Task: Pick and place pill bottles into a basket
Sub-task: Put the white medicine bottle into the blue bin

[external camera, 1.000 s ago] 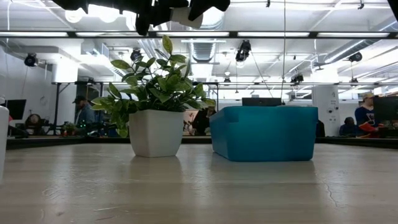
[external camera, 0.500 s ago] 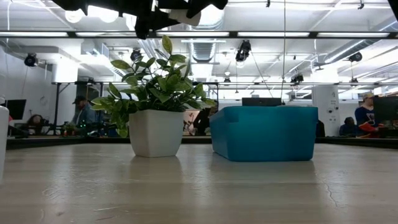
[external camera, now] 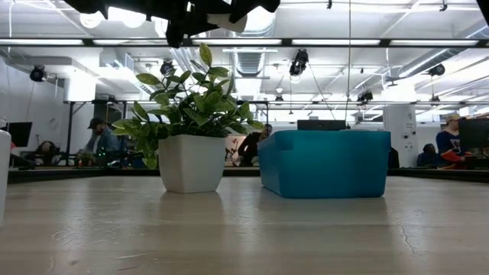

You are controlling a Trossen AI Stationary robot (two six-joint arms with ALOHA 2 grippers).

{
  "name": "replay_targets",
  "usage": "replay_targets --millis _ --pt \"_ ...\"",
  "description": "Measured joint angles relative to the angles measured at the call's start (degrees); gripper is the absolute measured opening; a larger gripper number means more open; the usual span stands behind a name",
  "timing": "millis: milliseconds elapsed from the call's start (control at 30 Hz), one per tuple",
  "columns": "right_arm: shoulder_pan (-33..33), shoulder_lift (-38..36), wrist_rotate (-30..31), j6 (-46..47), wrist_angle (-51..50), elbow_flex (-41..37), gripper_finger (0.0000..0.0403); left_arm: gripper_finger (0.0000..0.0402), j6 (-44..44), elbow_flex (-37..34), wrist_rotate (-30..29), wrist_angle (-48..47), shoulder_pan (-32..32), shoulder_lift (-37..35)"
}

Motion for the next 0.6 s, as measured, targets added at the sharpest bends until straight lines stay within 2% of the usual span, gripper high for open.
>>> replay_targets --millis 300,600 --pt "-0.1 0.0 -0.2 0.6 -0.8 0.0 0.0139 0.0163 1.1 0.0 0.7 -0.3 0.0 0.0" --pt "0.0 -0.1 -0.7 0.9 -2.1 0.1 0.0189 0.0163 2.4 0.0 1.4 -0.6 0.0 0.1"
